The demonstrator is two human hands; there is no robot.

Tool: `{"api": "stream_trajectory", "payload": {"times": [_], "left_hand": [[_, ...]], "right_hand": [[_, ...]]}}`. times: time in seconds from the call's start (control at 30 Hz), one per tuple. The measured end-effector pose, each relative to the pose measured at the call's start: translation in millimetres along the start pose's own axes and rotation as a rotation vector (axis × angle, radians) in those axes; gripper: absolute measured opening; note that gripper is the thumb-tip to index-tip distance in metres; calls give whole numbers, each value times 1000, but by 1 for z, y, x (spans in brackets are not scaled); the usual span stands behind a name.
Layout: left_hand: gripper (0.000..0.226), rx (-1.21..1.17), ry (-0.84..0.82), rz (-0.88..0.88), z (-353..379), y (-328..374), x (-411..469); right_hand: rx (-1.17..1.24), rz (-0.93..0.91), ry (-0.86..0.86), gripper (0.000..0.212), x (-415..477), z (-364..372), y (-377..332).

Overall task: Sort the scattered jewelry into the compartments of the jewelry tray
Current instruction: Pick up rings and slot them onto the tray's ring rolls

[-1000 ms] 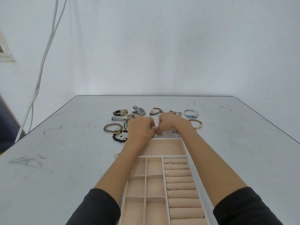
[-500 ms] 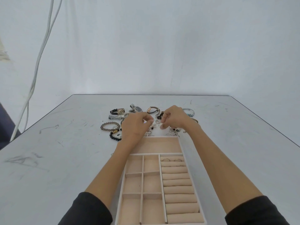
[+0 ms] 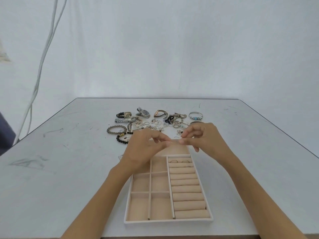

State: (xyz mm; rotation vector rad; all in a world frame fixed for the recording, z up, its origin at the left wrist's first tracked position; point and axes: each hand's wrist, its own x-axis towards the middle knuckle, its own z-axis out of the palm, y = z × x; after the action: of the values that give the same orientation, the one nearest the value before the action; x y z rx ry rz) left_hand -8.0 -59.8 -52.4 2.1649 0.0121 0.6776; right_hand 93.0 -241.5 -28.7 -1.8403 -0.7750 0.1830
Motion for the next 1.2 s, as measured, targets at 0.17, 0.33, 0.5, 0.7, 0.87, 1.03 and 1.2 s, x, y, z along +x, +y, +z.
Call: {"api": "stream_trajectory", "payload": {"times": [0.17,0.33,0.5,0.7,0.87,1.03,1.2], "left_hand": [[9,-51,-157,51,2,9,-8],[10,-37,-180,86,0,13,-13],[8,-48,-95,71,-7,17,-17],[7,-14,-41,64,-12,15,-17],[6,-2,-49,62,-12,15,-17],[7,-1,-42,62,-12,15,-16],[7,6,-49,60,-12,15,-16]], "right_hand": [[2,-18,33,14,-35,-4,-1],[-62,-21,14,11,-57,-6,5],[-141,-24,-12,11,-63,-3,5],[-177,-106,-51,18,-62,-1,11],[-140,-49,-92,13,-61,-4,12],[-134,-28,-117,6,-60,-5,11],[-116,-11,-118,10,-62,-5,8]]}}
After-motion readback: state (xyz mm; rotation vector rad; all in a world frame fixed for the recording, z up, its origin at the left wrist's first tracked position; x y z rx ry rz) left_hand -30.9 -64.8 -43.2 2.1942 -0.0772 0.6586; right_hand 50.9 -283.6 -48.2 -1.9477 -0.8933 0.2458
